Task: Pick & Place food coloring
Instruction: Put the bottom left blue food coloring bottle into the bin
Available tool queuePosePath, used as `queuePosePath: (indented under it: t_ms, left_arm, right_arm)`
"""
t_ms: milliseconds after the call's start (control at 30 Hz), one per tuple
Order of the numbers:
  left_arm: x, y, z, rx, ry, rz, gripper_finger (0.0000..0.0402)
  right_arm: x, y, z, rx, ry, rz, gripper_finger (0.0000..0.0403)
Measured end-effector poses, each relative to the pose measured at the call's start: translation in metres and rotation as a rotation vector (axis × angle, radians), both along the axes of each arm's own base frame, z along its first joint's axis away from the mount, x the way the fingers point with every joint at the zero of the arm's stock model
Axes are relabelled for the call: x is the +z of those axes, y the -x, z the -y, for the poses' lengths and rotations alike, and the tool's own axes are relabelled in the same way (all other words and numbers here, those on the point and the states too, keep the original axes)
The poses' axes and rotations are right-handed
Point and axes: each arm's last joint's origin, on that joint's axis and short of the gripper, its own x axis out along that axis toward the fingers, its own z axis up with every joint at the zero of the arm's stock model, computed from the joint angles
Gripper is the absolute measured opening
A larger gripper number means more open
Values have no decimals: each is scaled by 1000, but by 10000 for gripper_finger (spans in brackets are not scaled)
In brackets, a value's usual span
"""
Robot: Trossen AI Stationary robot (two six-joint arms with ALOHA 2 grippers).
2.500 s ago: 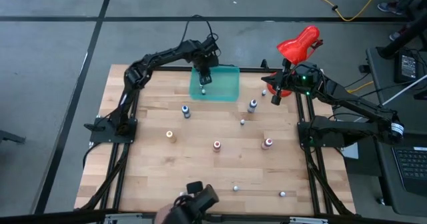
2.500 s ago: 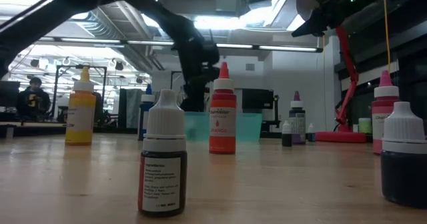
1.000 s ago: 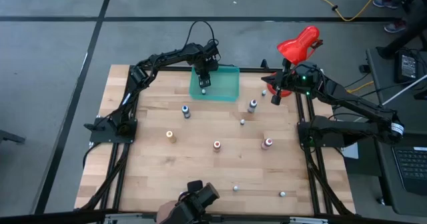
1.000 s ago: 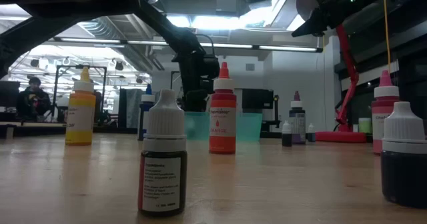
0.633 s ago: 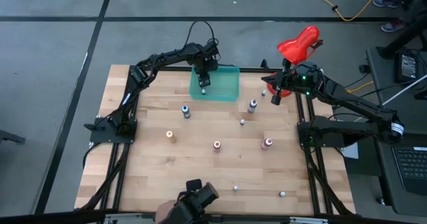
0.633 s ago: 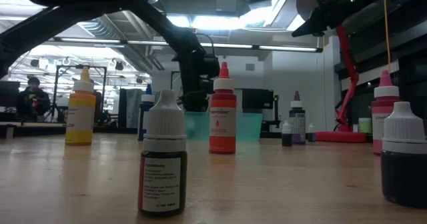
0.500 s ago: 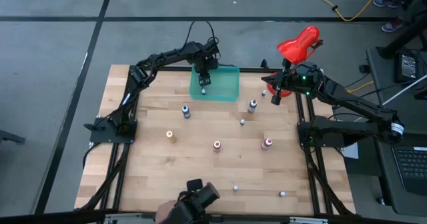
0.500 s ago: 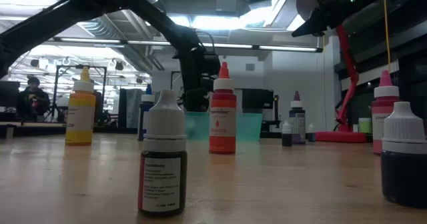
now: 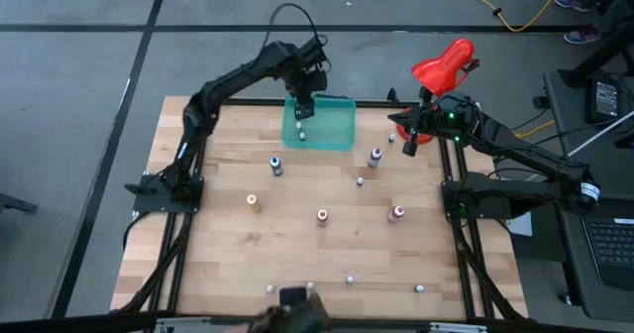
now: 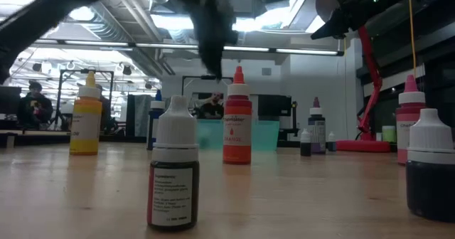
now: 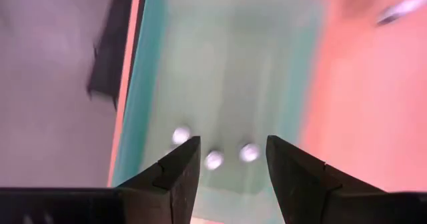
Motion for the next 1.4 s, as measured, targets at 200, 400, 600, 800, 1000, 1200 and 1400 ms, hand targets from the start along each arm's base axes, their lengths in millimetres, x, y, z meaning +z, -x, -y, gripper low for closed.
queuePosePath:
  t_ms: [200, 400, 600, 800, 1000, 1200, 1400]
  left_arm:
    - [70, 11, 71, -73, -73, 152, 166]
    - [114, 25, 145, -19, -50, 268, 166]
    - [126, 37, 227, 40, 3, 249, 166]
    - [116, 48, 307, 136, 5, 159, 166]
    - [107, 63, 380, 189, 20, 205, 166]
    - [90, 81, 448, 234, 10, 269, 166]
    - [57, 88, 497, 318, 27, 239, 166]
  right_arm:
    - [0, 0, 0, 1, 1, 0, 12]
    - [0, 0, 0, 2, 5, 2, 12]
    - [3, -1, 1, 13, 44, 14, 12]
    - [5, -2, 1, 21, 74, 24, 12]
    - [5, -2, 1, 21, 74, 25, 12]
    - [6, -2, 1, 20, 80, 34, 12]
    - [6, -2, 1, 19, 75, 33, 12]
